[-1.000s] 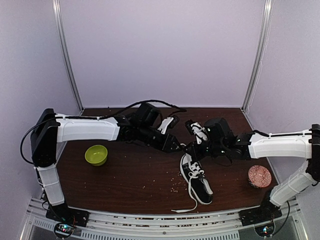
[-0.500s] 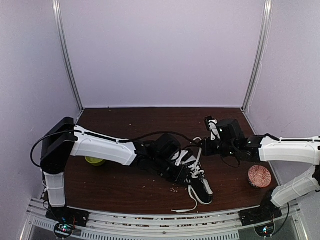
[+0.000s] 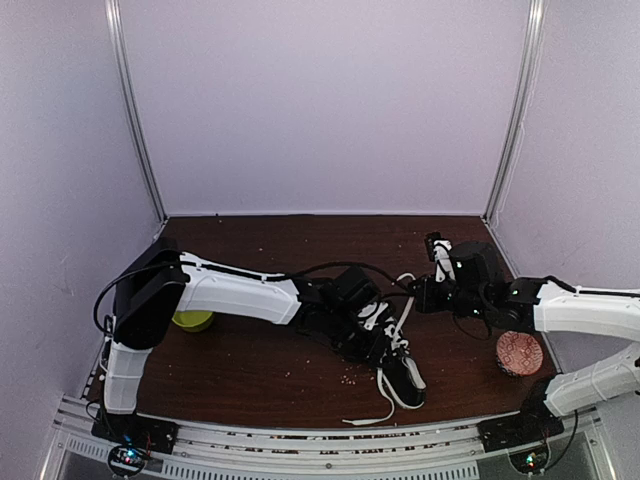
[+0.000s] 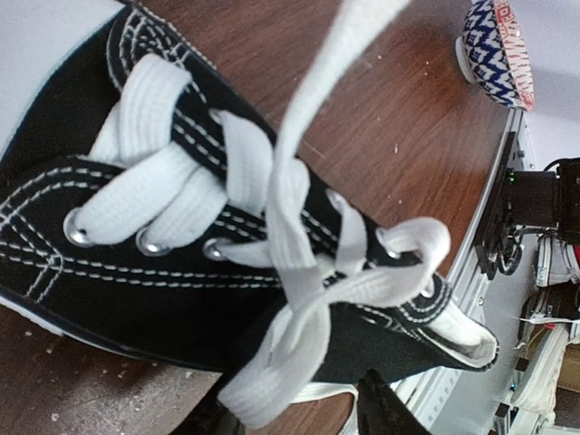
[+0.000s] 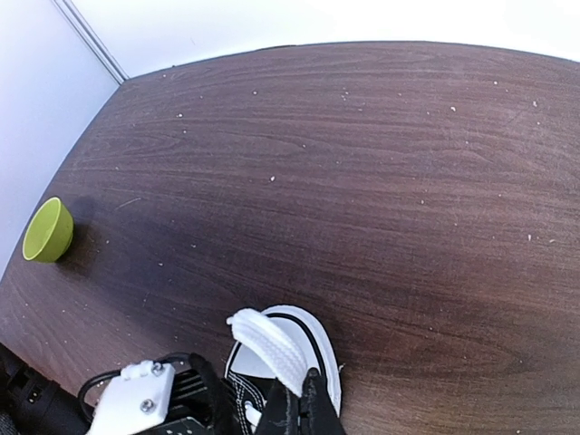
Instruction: Tie the shoes
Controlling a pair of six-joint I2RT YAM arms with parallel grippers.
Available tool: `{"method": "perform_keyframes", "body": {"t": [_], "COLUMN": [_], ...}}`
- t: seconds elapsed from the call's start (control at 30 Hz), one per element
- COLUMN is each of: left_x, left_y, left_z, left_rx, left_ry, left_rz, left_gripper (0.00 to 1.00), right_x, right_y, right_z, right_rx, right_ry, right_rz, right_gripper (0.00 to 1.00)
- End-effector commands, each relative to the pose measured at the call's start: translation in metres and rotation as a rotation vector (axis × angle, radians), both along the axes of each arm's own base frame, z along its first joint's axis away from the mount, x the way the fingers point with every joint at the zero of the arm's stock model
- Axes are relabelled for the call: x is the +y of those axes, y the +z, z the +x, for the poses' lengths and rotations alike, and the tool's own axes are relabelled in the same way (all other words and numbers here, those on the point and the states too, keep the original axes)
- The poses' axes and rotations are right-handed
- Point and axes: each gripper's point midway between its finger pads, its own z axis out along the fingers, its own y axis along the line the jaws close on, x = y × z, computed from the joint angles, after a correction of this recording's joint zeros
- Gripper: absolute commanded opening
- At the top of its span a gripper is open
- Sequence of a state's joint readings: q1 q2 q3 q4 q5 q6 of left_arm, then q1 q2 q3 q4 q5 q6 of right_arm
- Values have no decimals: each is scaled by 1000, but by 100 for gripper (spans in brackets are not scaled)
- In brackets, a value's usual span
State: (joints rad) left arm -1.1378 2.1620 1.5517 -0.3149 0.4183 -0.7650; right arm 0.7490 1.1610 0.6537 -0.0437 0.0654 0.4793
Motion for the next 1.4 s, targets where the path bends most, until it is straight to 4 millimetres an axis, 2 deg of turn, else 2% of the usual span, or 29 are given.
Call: {"method": "perform_keyframes", "body": {"t": [0.0,0.13,0.33,0.4,0.5,0.63,0.73,0.87,1.0,1.13,1.37], "left_x": [4,5,12,17,25,36,46,54,53,49,23], "left_y": [-11,-17,-16,-17,-16,-13,-17,-25,-30,-36,-25], "left_z": [6,8,16,18,23,28,29,30,39,55,85], "left_rx": [0,3,-30,-36,-41,-50,-46,-4,49,83,47], "left_ry": [15,33,63,77,103,126,133,161,196,234,230], "left_rz": [52,68,93,100,103,105,119,113,76,38,-43], "left_gripper": [43,33,2,0,0,0,0,0,0,0,0], "right_x": [-8,-10,-22,-33,-61,-118,-163,-195,-202,-196,-182], "right_y": [0,3,4,5,6,-2,-17,-36,-50,-54,-61], "right_z": [0,-1,0,0,3,7,8,3,-1,-2,-5], "right_rx": [-15,-23,-30,-36,-44,-9,43,95,130,138,159], "right_ry": [-32,-39,-68,-89,-166,-321,-444,-532,-554,-538,-463], "right_rz": [29,46,31,17,-27,-88,-96,-70,-42,-10,32], "right_gripper": [0,0,0,0,0,0,0,0,0,0,0]}}
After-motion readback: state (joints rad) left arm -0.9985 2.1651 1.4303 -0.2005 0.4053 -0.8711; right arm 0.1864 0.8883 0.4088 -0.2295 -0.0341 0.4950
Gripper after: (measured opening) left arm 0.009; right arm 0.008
